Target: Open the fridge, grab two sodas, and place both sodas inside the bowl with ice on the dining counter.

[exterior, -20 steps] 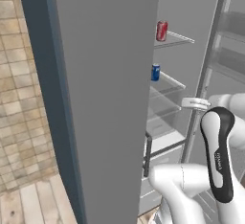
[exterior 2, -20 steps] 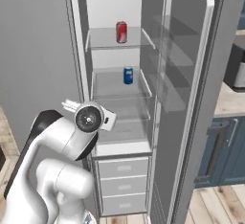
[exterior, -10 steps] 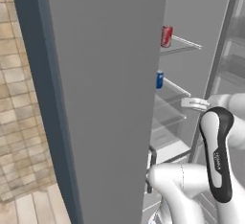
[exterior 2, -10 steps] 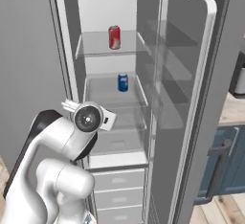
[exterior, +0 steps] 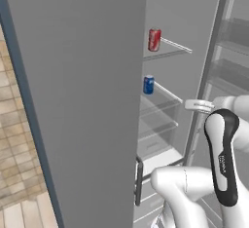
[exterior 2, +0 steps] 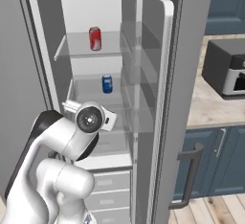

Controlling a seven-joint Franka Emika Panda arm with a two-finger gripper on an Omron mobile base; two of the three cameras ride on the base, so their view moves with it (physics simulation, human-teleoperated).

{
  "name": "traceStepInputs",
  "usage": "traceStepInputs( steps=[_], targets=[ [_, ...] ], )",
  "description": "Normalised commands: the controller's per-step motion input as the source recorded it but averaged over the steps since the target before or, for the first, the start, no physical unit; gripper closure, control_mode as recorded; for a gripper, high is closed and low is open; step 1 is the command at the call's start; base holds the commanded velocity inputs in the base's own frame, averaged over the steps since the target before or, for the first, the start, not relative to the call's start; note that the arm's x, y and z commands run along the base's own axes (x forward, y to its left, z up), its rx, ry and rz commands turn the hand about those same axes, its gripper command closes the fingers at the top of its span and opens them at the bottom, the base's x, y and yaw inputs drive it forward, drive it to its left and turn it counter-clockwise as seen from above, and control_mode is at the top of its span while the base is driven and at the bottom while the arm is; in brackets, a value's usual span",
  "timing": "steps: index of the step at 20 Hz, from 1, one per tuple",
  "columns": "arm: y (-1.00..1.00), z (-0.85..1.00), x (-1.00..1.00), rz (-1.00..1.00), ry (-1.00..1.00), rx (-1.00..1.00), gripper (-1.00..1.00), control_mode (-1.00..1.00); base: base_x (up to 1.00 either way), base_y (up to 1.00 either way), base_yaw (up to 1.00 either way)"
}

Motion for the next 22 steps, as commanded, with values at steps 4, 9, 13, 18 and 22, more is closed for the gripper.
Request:
traceStepInputs(
  steps=[4, 9, 13, 18, 22],
  targets=[
    [0.00, 0.00, 0.00, 0.00, 0.00, 0.00, -1.00, 1.00, 0.32, 0.31, -0.01],
    [0.00, 0.00, 0.00, 0.00, 0.00, 0.00, -1.00, 1.00, 0.33, 0.12, 0.00],
    [0.10, -0.10, 0.04, 0.01, -0.01, 0.00, -1.00, -1.00, 0.01, 0.00, 0.00],
    [0.72, 0.00, 0.22, -0.19, -0.13, -0.01, -1.00, -1.00, 0.00, 0.00, 0.00],
    [0.67, 0.00, 0.28, -0.32, -0.13, -0.04, -1.00, -1.00, 0.00, 0.00, 0.00]
  ],
)
